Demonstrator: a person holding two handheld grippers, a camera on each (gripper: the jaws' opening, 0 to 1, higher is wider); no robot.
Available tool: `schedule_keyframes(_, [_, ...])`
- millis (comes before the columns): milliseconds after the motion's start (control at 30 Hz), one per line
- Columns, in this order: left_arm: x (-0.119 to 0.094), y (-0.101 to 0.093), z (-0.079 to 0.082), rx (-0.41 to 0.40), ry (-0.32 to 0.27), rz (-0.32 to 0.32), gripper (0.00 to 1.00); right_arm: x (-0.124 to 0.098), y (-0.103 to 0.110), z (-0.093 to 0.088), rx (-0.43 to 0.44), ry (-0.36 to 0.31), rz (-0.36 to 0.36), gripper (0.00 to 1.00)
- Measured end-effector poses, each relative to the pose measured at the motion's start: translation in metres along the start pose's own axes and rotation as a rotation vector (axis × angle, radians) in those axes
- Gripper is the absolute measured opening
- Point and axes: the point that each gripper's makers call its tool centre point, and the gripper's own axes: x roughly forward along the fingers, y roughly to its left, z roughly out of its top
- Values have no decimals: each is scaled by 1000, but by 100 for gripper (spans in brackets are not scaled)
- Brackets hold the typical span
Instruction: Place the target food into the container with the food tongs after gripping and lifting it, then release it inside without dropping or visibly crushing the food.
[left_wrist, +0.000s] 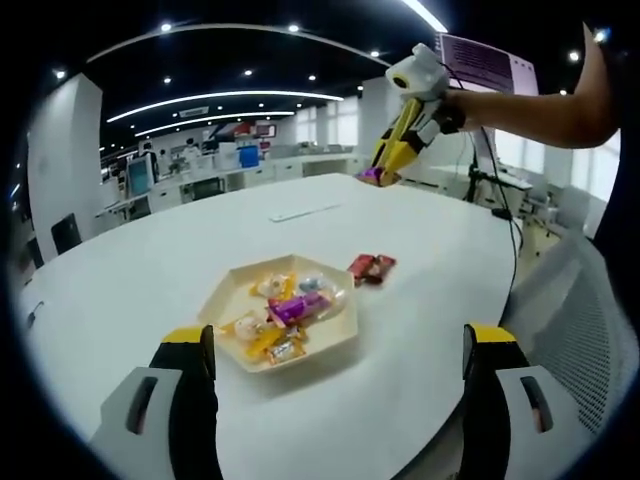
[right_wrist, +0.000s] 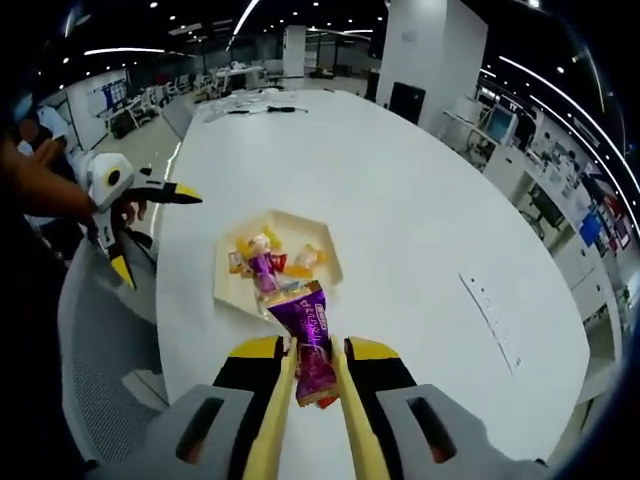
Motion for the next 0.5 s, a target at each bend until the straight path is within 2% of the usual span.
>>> schedule_keyframes(500, [-2,7,1,-4,-6,32,99,36,9,49,-68,-16,48,23])
